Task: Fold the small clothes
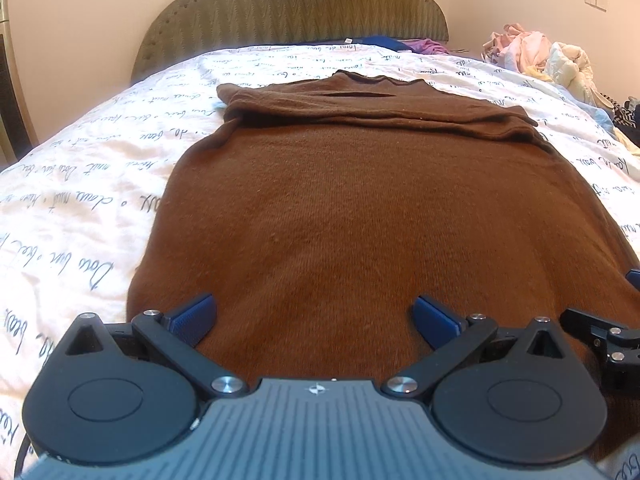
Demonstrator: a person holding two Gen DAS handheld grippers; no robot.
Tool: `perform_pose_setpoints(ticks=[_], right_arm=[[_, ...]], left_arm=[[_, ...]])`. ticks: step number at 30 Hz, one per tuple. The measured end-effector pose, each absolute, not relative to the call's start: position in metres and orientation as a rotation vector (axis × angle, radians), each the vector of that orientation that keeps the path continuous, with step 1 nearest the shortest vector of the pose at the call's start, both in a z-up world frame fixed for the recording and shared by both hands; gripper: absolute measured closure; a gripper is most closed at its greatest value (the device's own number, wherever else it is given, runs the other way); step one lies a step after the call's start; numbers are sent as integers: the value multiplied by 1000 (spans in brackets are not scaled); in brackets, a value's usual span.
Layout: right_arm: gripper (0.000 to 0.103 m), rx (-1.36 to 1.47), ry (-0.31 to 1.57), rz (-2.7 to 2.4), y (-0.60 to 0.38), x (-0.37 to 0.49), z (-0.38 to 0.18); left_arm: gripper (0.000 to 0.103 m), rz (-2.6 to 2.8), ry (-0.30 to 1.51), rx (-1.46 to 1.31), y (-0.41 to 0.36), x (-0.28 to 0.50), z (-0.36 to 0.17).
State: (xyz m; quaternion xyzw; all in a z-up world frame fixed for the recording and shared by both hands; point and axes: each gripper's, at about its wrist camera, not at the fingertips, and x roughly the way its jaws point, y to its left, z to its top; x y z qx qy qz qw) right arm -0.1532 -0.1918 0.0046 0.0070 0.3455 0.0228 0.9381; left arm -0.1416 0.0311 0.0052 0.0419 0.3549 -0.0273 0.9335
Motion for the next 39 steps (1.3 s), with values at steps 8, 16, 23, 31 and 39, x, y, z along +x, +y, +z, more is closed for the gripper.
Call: perform_pose_setpoints(ticks=[8,16,23,31,39], right_arm=[[0,9,710,57,-188,-168,6],[0,6,707,63,-187,-175,6],[0,8,708,74,-189,-178,7],[0,68,688,142,-205,-187,20],[0,492,746,227,-312,-200,36]], left_arm=[[0,-55,724,81,37,-158,5],[0,-56,722,81,39,-168,6],[0,-63,718,83,41,-172,6],[0,-101,710,18,62,-186,20],[5,-273,758,-368,161,-194,31]])
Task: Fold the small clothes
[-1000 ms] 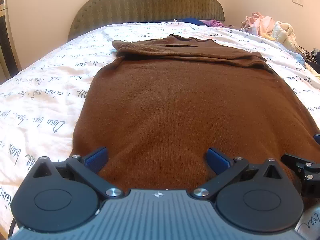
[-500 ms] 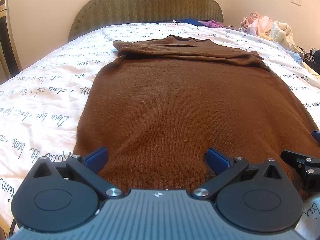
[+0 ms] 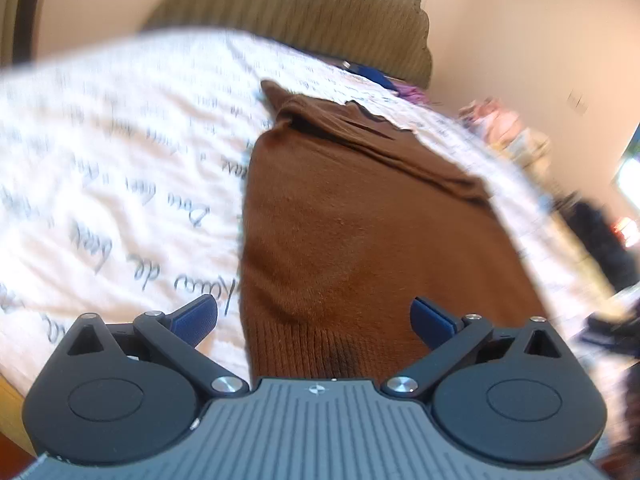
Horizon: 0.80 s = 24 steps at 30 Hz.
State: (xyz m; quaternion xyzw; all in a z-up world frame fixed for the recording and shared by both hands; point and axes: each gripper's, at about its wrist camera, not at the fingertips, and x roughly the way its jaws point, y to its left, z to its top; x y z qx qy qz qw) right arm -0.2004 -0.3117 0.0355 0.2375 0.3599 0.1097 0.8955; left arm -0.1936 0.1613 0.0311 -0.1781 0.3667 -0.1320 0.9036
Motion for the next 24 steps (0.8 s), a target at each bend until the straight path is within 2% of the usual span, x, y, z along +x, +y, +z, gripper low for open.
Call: perform_pose_setpoints(ticks=[4,7,12,14,20,24], right_arm=[[0,767,842,374,-342,-187,13],[0,847,898,407,-349,-174,1],[0,893,964,483,-349,-162,-2],[0,907,994,524,-347,-160,-2],[0,914,1068,643,-332,-151,-6],[1,960,1036,628,-337,-144,-7]], left_arm=[[7,-463,843,-699,192,-172,18],[9,-561,888,-790,192,-157,9],[17,-591,950,-788,182,-140,4],[24,-617,962,-804,184,-137,5],[24,-550,981,-762,198,-132,6],[19,-464,919,-731,212,-125,15]])
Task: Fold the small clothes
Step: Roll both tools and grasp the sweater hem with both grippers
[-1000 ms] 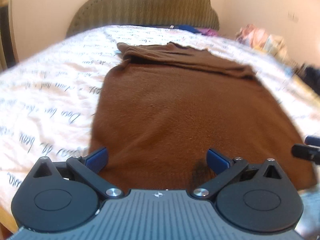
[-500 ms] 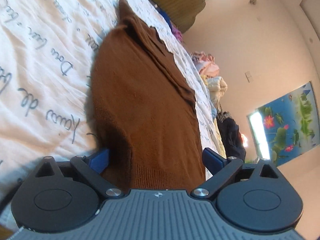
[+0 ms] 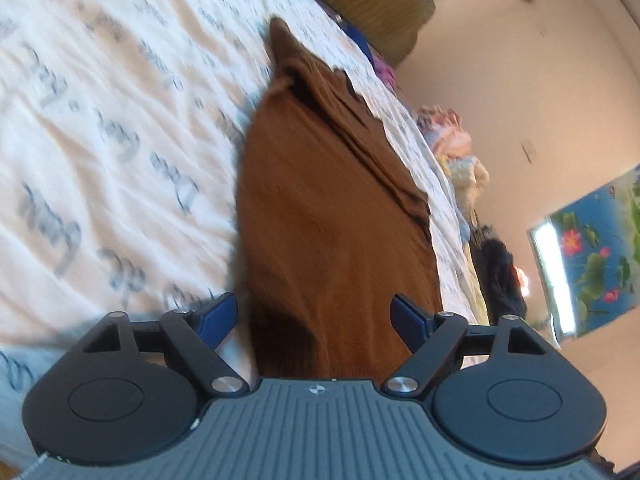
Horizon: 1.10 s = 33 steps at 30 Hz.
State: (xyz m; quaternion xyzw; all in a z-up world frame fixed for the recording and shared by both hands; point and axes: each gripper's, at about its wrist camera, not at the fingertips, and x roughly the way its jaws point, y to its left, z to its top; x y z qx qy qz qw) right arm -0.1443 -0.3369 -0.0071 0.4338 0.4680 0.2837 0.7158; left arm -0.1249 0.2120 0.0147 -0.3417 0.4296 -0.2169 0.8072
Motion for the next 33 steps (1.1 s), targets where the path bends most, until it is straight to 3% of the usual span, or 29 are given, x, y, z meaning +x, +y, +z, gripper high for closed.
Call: perform_pose_setpoints(ticks=[3,8,10,15,17,18,19,20,21,23,24,33], right_arm=[[1,977,1042,632,-339,-142,-12],[1,985,1039,643,-340,-141,-13],[1,997,1032,646,-343,-144,-15],[1,1016,1031,669,-346,-148,-16],[1,1006,1038,660,-344,-148,-15],[12,988,1047,645,-342,-148,-14],[42,957,1069,628,-340,-147,-13],[58,918,1106,606,-337,-145,-14],[71,900,1136,591,-335,-144,-18],[81,919,1132,592,-336,-146,-25],[96,909,1141,578,-336,-146,-26],[98,963,962,661,-347,-137,-5]], left_arm=[[13,-441,929,-791,219,-111,8],[15,-509,967,-836,207,-96,2],[36,-580,1003,-850,199,-96,-1],[67,-642,1075,-751,185,-112,-7],[74,-639,1096,-745,187,-119,-10],[75,-640,1103,-748,189,-123,-11],[75,-644,1113,-747,190,-125,-12],[75,-654,1125,-741,189,-128,-13],[75,-665,1131,-728,188,-131,-14],[81,-662,1134,-690,184,-135,-12],[92,-652,1133,-670,182,-136,-11],[95,-630,878,-704,173,-111,44]])
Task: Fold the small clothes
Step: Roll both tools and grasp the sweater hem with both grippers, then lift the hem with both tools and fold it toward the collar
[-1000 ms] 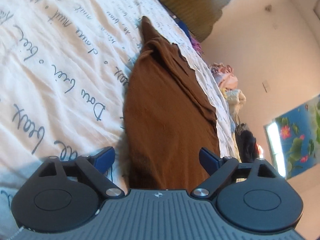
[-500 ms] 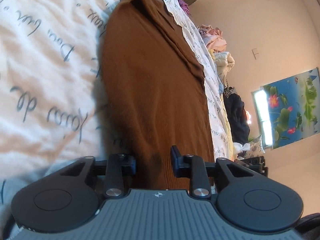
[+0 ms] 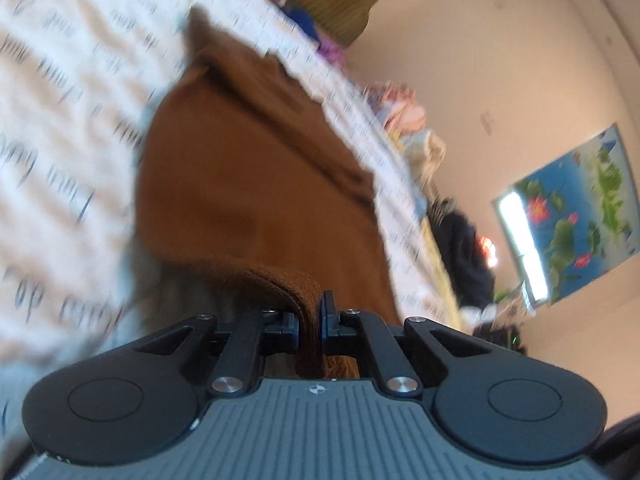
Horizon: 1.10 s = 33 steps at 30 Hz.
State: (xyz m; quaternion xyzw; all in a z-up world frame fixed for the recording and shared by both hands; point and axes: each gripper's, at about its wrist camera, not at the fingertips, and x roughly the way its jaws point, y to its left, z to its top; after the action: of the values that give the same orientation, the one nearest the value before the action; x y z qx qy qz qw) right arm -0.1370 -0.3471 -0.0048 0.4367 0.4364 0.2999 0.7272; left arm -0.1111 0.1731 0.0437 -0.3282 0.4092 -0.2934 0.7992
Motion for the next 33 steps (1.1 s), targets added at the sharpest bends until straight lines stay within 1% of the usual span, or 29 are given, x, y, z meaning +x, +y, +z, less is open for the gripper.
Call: perform_pose_setpoints(ticks=[4,8,11,15,17,18,19,20,21,23,24,25,27,29,33], right_arm=[[98,1037,775,674,-361,-94,12],[98,1115,628,644,-381,-20,16],[98,1147,600,599,-391,47,11],[97,1172,619,515,-397,129,-4],[94,1208,616,477,-401,163,-16],[94,1257,612,454,-404,177,-24],[73,1307,629,421,-407,192,-34],[56,1320,658,388,-410,202,-41],[46,1324,648,379,-411,207,-43],[37,1307,604,407,-410,203,-33],[27,1279,581,430,-409,196,-24],[24,1236,563,448,-407,184,-14],[24,1143,558,484,-404,156,4],[24,1079,557,502,-402,119,15],[24,989,613,456,-402,37,17]], left_arm=[[95,-614,727,-812,163,-64,62],[95,-584,637,-859,146,12,74],[95,-510,652,-841,134,83,75],[94,-365,665,-746,118,175,71],[92,-293,696,-737,114,214,61],[83,-292,711,-727,114,234,55],[68,-265,729,-719,114,246,51],[58,-187,737,-732,119,249,48],[39,-135,709,-753,125,247,48],[21,-122,605,-771,139,227,54],[19,-114,556,-755,147,210,59],[19,-105,529,-732,153,194,64],[19,-68,486,-704,165,153,70],[16,-41,462,-722,178,106,68],[15,-29,511,-820,195,29,48]])
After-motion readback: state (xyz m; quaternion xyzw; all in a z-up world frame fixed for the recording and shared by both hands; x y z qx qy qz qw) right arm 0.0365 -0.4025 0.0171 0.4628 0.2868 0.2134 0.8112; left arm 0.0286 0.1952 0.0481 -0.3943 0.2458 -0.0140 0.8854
